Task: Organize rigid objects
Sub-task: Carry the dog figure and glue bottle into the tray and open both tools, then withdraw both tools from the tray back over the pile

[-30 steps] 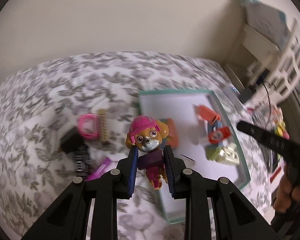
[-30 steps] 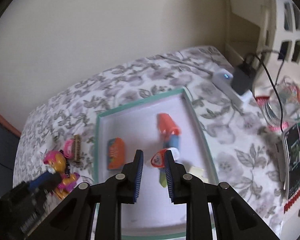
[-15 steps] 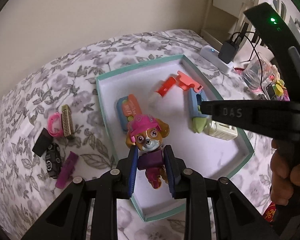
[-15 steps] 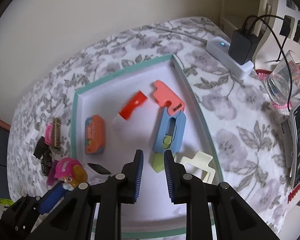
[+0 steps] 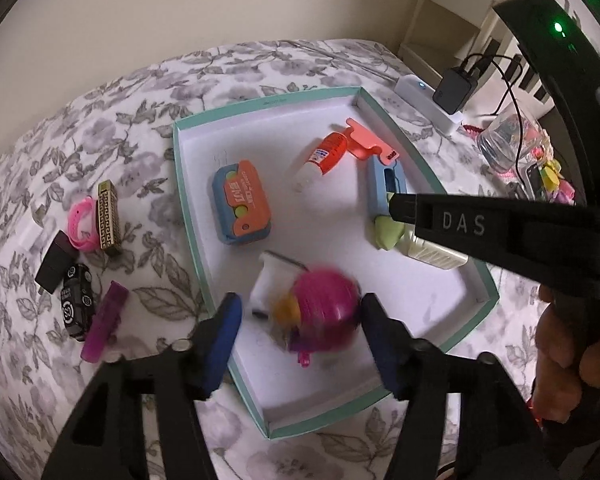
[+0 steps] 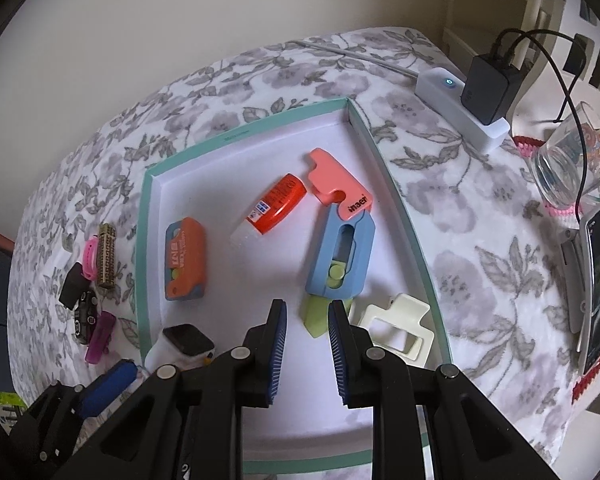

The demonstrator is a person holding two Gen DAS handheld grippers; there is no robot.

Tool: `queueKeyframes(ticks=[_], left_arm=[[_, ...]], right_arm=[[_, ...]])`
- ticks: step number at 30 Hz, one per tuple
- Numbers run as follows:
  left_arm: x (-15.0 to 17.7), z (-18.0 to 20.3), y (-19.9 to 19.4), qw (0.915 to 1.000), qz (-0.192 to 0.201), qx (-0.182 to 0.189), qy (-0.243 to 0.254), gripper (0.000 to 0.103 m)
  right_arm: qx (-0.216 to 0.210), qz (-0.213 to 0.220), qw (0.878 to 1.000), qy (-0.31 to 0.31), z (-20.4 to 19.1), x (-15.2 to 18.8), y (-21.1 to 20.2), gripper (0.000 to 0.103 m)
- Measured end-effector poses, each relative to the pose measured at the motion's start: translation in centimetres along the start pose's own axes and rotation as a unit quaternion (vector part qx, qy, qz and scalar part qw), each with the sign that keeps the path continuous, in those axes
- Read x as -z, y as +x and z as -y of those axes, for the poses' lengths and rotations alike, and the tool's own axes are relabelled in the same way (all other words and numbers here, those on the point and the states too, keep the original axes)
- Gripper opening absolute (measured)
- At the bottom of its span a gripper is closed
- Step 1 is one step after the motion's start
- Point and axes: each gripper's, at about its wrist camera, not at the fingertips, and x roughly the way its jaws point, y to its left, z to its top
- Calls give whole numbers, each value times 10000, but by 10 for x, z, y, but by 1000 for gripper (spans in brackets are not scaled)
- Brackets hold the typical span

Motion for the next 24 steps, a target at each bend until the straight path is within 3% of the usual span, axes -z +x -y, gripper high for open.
queueKeyframes(ticks=[12,16,19,20,22,24], left_arm=[[-8,-18,-18,9982,361,-415,-246,74],[-10,-28,-26,9964,508,-558,-379,75],[-11,-36,-30,9946,594,-676,-510,76],[-12,-39,-31,9935,632,-757,-565,77],[-12,-45,-34,9913,701,-904,-652,90],[-12,-51,-38,9889,773,-1035,-728,90]], right_arm=[[40,157,9996,-240,-15,0,-10,25],[66,221,9993,-309,-20,1,-12,44],[44,271,9991,-327,-22,1,-14,46],[32,285,9990,-337,-23,1,-15,49],[-2,320,9988,-381,-26,1,-15,57],[-39,340,9985,-423,-29,2,-16,61]])
